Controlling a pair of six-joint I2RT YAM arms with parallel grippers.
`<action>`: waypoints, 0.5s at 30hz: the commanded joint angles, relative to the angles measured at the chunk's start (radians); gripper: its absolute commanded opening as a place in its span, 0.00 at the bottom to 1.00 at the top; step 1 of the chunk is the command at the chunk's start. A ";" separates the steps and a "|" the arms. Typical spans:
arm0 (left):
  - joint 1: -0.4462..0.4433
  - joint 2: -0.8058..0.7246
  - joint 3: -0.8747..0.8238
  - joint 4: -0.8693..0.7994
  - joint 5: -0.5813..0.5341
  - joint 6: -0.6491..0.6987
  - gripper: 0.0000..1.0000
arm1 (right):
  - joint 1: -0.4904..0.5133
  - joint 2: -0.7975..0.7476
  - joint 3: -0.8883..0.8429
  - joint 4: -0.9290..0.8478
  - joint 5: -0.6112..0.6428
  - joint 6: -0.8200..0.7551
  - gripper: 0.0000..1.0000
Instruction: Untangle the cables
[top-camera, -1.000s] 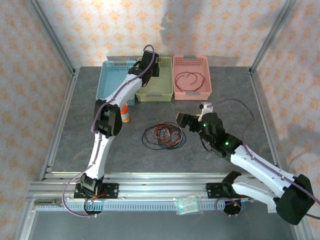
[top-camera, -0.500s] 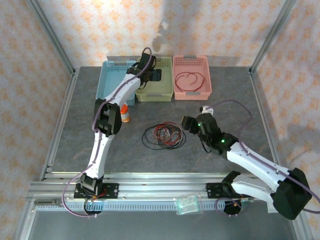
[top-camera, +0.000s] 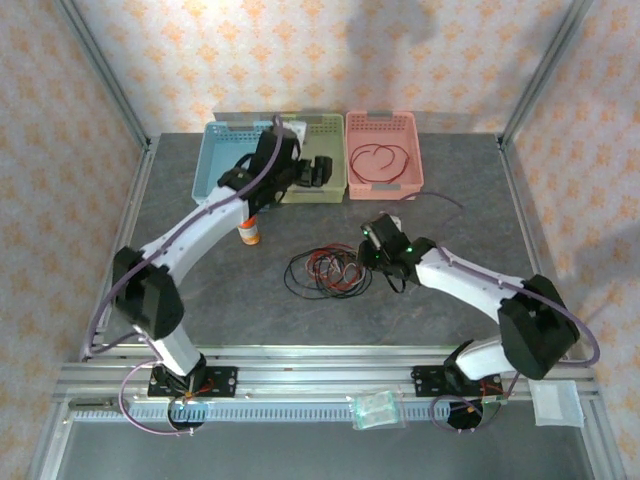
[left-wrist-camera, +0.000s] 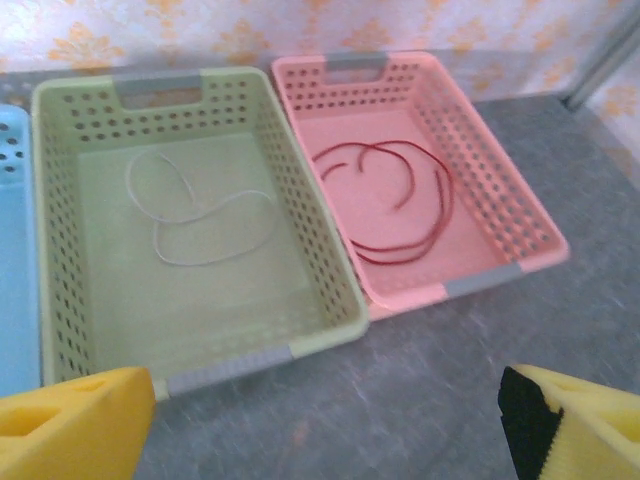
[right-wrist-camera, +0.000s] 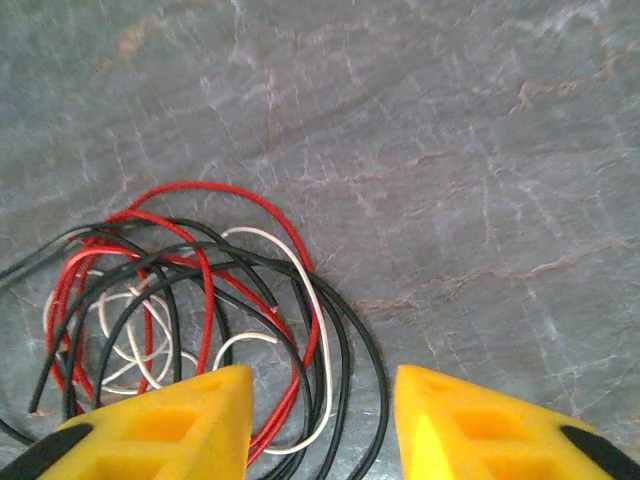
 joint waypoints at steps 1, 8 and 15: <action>-0.036 -0.082 -0.170 0.115 0.023 -0.038 0.92 | -0.027 0.039 0.051 -0.056 -0.049 -0.043 0.38; -0.125 -0.270 -0.501 0.257 -0.015 -0.150 0.90 | -0.100 0.153 0.133 -0.071 -0.149 -0.113 0.32; -0.230 -0.336 -0.697 0.344 -0.081 -0.276 0.89 | -0.119 0.287 0.240 -0.098 -0.182 -0.163 0.30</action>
